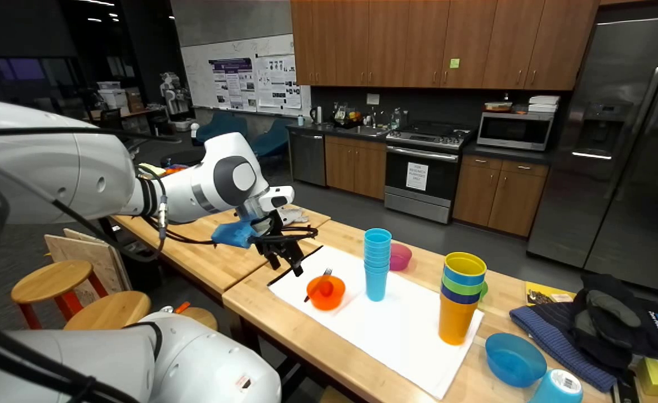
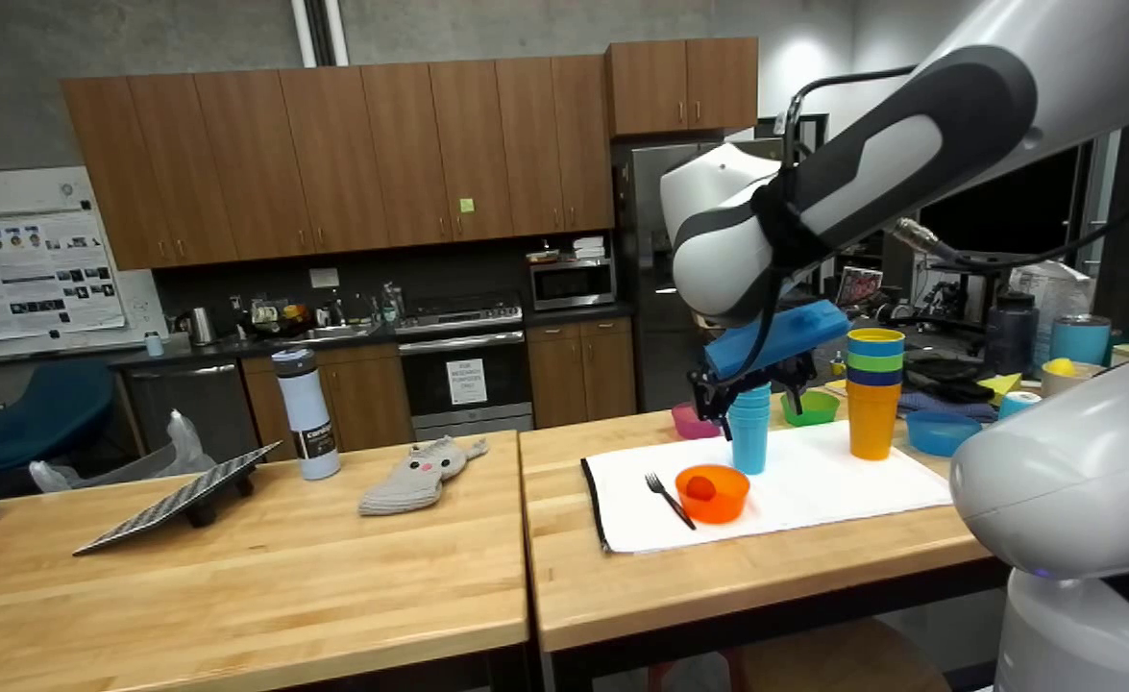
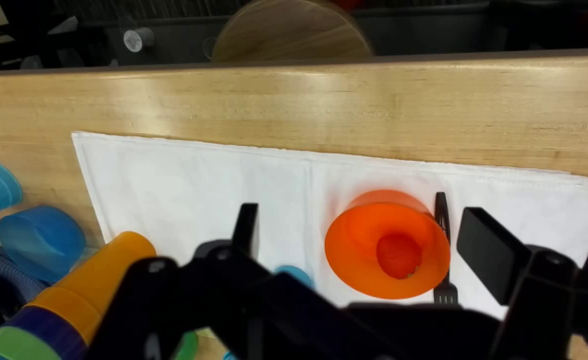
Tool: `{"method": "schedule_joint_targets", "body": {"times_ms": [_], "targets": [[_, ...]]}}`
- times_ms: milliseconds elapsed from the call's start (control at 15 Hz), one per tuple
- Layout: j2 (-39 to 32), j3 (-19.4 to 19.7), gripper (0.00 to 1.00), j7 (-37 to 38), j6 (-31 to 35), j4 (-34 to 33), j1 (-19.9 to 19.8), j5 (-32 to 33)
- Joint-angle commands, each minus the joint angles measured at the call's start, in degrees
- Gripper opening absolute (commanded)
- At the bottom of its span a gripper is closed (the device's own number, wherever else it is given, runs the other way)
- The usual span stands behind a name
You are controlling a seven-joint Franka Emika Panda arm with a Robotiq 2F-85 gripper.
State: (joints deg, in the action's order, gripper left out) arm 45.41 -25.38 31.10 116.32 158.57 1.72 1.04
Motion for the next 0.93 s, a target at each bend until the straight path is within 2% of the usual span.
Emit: {"method": "schedule_joint_targets", "body": {"times_ms": [0,333,400,533,867], "targets": [[-0.40,1.16,1.00,0.81,-0.12,-0.07,1.18,1.00],[0.82,1.77,1.00,0.11,0.13,0.66,1.07,1.57],[2.74,2.98,1.00,-0.99,0.05,1.96,1.00,2.36],[4.50,5.71,1.00,-3.87,-2.08,0.27,-0.30,5.50],[11.90,16.74,1.00,-15.67,-2.37,0.55,-4.58,16.23]]}}
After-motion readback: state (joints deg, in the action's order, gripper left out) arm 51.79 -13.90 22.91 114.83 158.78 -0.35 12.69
